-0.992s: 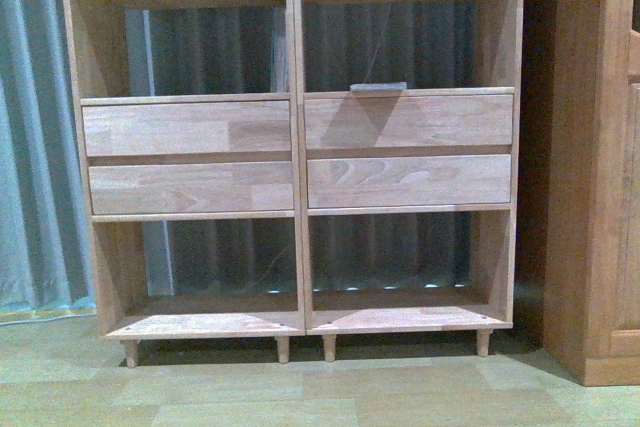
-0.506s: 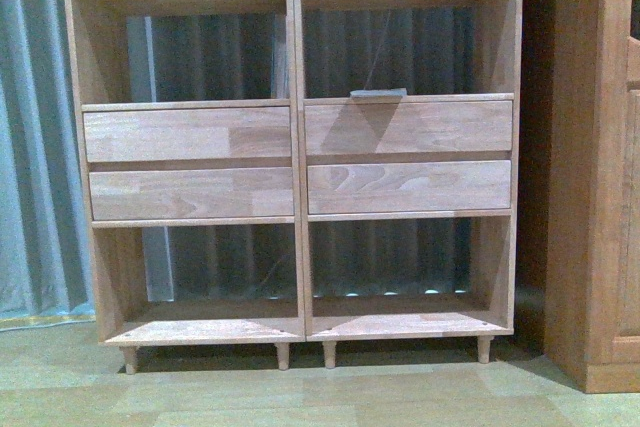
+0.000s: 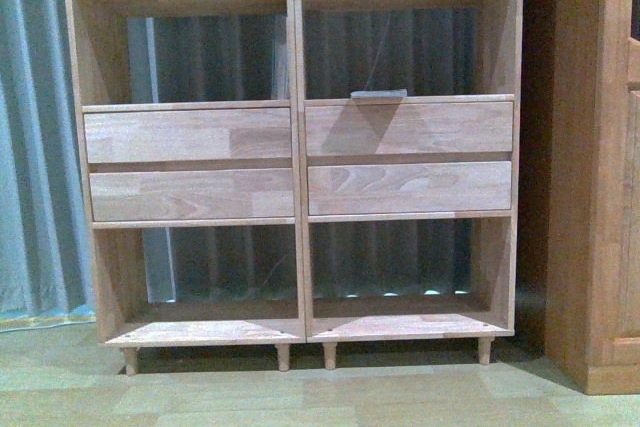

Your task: Organize books on shelf

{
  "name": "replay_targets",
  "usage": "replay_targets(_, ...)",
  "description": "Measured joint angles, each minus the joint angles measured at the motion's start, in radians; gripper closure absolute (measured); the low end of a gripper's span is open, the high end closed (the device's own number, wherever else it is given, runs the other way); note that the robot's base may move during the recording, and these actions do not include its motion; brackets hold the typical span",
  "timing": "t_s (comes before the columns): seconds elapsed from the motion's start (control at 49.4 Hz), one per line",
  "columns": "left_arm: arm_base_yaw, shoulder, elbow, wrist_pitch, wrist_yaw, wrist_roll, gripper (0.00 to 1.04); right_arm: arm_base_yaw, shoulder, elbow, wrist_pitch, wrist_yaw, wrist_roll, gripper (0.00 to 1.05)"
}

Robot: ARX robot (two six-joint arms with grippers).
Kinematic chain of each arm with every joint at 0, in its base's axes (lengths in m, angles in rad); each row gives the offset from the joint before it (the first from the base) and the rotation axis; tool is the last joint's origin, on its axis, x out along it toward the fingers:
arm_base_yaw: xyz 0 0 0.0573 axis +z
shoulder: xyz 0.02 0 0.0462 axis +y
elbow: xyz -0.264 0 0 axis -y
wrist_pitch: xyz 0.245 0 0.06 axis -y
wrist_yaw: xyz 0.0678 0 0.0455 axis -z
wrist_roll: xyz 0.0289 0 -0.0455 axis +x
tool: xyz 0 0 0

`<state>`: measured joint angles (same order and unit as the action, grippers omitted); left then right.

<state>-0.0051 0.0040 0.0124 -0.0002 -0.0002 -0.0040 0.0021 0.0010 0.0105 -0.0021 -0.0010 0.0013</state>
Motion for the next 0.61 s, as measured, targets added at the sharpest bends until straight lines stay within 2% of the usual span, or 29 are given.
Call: replay_targets(0.607,0.0,0.0,0.0,0.0,0.0,0.0,0.07,0.0,0.0,0.0,0.0,0.0,0.0,0.07)
